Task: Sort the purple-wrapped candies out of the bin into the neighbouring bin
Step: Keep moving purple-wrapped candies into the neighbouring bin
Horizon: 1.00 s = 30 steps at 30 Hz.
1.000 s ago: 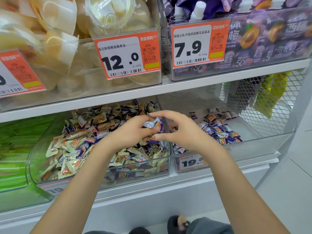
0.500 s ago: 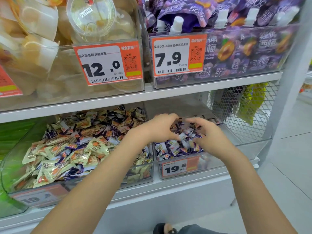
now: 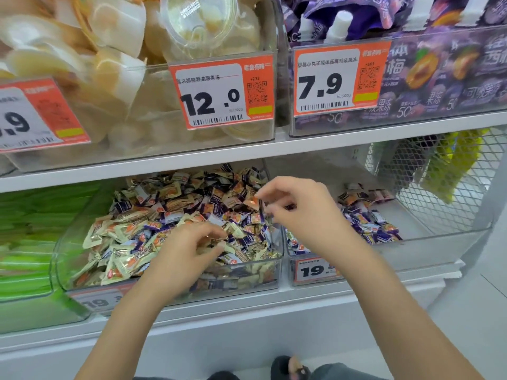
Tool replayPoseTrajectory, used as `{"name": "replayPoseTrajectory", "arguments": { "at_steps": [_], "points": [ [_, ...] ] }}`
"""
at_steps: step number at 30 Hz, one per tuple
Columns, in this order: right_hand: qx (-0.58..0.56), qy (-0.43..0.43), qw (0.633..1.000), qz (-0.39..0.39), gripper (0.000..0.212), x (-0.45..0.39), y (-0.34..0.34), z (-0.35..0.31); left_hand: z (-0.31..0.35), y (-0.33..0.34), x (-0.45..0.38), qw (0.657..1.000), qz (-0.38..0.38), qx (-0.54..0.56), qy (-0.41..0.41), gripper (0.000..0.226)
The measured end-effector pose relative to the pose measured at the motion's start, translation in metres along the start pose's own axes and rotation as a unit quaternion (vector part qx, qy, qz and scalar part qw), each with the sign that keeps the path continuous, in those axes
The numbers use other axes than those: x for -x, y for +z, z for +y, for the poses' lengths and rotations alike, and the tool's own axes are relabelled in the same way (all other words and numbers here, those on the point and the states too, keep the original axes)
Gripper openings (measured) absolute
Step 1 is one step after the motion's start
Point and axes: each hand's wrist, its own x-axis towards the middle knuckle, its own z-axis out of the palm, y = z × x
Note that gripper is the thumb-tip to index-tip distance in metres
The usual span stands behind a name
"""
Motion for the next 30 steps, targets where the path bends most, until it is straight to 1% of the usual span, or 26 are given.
{"name": "replayPoseTrajectory", "arguments": {
  "at_steps": [3, 6, 7, 9, 10, 12, 14, 16, 19, 21, 24, 26, 28, 30],
  "points": [
    [0.102, 0.0, 0.989, -0.109, 0.036, -0.013, 0.034, -0.011, -0.013, 0.0, -0.005, 0.998, -0.047, -0.033, 0.014, 0.026],
    [0.191, 0.04, 0.954, -0.226, 0.033, -0.025, 0.051, -0.009, -0.022, 0.0, -0.014, 0.996, -0.082, -0.035, 0.012, 0.035],
    [0.195, 0.048, 0.944, -0.26, 0.031, -0.027, 0.054, -0.007, -0.025, 0.001, -0.018, 0.994, -0.091, -0.056, 0.024, 0.035],
    [0.184, 0.05, 0.929, -0.317, 0.031, -0.027, 0.059, -0.006, -0.028, 0.003, -0.025, 0.989, -0.092, -0.102, 0.053, 0.03],
    [0.181, 0.051, 0.922, -0.34, 0.034, -0.027, 0.062, -0.005, -0.028, 0.003, -0.026, 0.989, -0.081, -0.11, 0.056, 0.024],
    [0.178, 0.061, 0.91, -0.368, 0.046, -0.028, 0.065, -0.003, -0.031, 0.001, -0.026, 0.993, -0.048, -0.1, 0.038, 0.013],
    [0.191, 0.069, 0.901, -0.384, 0.056, -0.03, 0.068, 0.002, -0.036, -0.004, -0.025, 0.996, -0.005, -0.09, 0.02, 0.009],
    [0.211, 0.06, 0.895, -0.389, 0.055, -0.032, 0.073, 0.007, -0.041, -0.011, -0.023, 0.995, 0.031, -0.091, 0.013, 0.014],
    [0.239, 0.037, 0.89, -0.387, 0.057, -0.034, 0.082, 0.011, -0.042, -0.015, -0.021, 0.996, 0.038, -0.084, 0.004, 0.019],
    [0.237, 0.027, 0.895, -0.377, 0.058, -0.034, 0.084, 0.013, -0.04, -0.016, -0.02, 0.996, 0.054, -0.065, -0.016, 0.025],
    [0.22, 0.006, 0.908, -0.357, 0.051, -0.034, 0.085, 0.016, -0.038, -0.02, -0.02, 0.992, 0.108, -0.028, -0.052, 0.032],
    [0.206, 0.011, 0.916, -0.345, 0.048, -0.034, 0.086, 0.019, -0.036, -0.023, -0.018, 0.989, 0.139, -0.016, -0.054, 0.034],
    [0.176, 0.034, 0.93, -0.319, 0.049, -0.033, 0.087, 0.019, -0.034, -0.024, -0.015, 0.989, 0.14, -0.023, -0.033, 0.034],
    [0.157, 0.037, 0.945, -0.285, 0.05, -0.034, 0.091, 0.017, -0.033, -0.022, -0.011, 0.995, 0.095, -0.028, -0.014, 0.03]
  ]
}}
